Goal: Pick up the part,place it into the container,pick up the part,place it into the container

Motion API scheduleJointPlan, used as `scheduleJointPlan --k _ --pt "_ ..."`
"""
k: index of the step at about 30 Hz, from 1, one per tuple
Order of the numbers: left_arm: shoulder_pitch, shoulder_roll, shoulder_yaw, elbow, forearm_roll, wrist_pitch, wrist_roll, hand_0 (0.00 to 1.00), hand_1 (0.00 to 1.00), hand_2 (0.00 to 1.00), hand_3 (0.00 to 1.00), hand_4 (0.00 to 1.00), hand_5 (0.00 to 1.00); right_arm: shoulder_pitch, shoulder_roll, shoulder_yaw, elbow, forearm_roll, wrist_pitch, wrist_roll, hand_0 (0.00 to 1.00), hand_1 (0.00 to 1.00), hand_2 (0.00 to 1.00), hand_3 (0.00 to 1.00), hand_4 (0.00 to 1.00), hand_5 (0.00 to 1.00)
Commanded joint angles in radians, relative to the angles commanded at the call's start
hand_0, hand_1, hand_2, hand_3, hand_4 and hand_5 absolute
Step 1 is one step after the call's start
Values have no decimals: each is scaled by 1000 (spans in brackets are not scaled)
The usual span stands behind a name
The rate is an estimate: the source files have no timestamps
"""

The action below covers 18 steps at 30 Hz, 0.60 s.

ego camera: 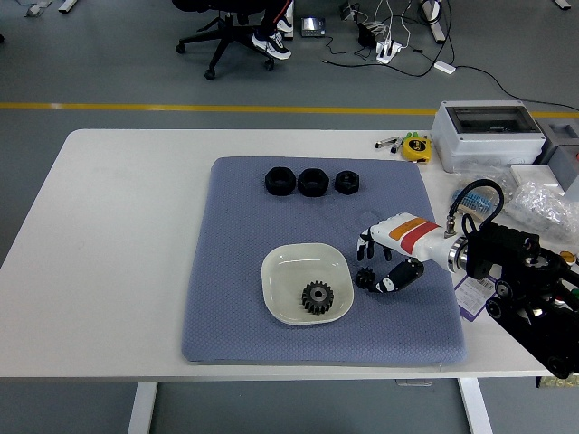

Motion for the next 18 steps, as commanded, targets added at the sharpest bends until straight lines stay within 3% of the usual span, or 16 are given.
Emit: scheduleJointPlan --k 16,17,18 --pt "-1 0 -3 0 12 -2 4 748 762 833 634 735 623 1 10 -9 -15 13 -8 4 228 340 497 546 847 221" --pt "-1 0 -3 0 14 -2 4 748 761 832 634 734 624 1 10 -9 -16 16 -8 5 156 260 385 488 778 237" --pt "-1 0 -4 0 15 -2 4 748 761 832 634 734 624 1 10 -9 -18 18 -7 7 156 260 385 488 778 237"
